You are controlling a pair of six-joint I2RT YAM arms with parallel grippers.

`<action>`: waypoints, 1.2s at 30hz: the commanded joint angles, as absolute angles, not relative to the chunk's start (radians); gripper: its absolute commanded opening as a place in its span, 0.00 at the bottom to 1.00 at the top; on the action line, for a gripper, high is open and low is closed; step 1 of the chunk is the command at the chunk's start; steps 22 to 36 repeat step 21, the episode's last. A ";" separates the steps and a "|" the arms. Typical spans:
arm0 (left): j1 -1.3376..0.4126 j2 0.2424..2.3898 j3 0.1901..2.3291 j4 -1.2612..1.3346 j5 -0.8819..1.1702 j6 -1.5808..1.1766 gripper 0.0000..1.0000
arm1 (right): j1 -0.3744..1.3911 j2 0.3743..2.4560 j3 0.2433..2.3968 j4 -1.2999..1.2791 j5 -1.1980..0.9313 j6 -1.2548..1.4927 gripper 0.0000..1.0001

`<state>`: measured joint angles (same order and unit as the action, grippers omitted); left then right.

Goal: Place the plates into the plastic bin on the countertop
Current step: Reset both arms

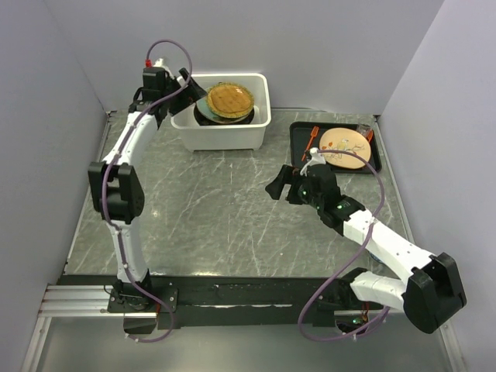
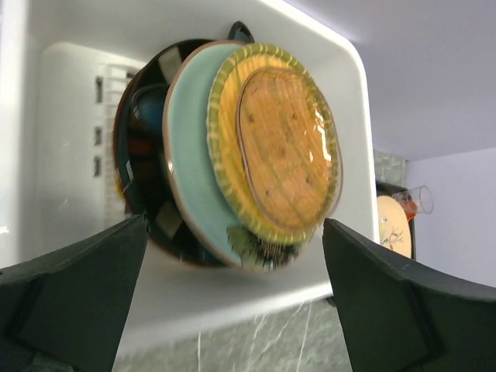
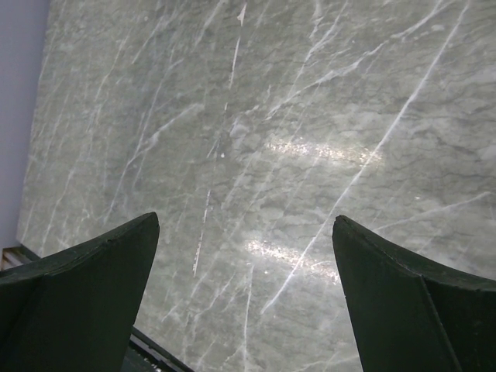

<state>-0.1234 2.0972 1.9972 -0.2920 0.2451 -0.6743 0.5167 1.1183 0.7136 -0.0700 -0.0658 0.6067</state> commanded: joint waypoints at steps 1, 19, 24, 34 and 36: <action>-0.123 1.907 1.869 -0.282 0.219 -0.612 0.99 | 0.511 1.081 0.736 -0.090 -0.011 0.575 1.00; -0.183 1.491 1.428 -0.261 0.137 -0.494 0.99 | 0.511 1.046 0.805 -0.181 0.135 0.500 1.00; -0.183 1.471 1.414 -0.268 0.126 -0.479 1.00 | 0.511 1.045 0.810 -0.181 0.150 0.503 1.00; -0.183 1.471 1.414 -0.268 0.126 -0.479 1.00 | 0.511 1.045 0.810 -0.181 0.150 0.503 1.00; -0.183 1.471 1.414 -0.268 0.126 -0.479 1.00 | 0.511 1.045 0.810 -0.181 0.150 0.503 1.00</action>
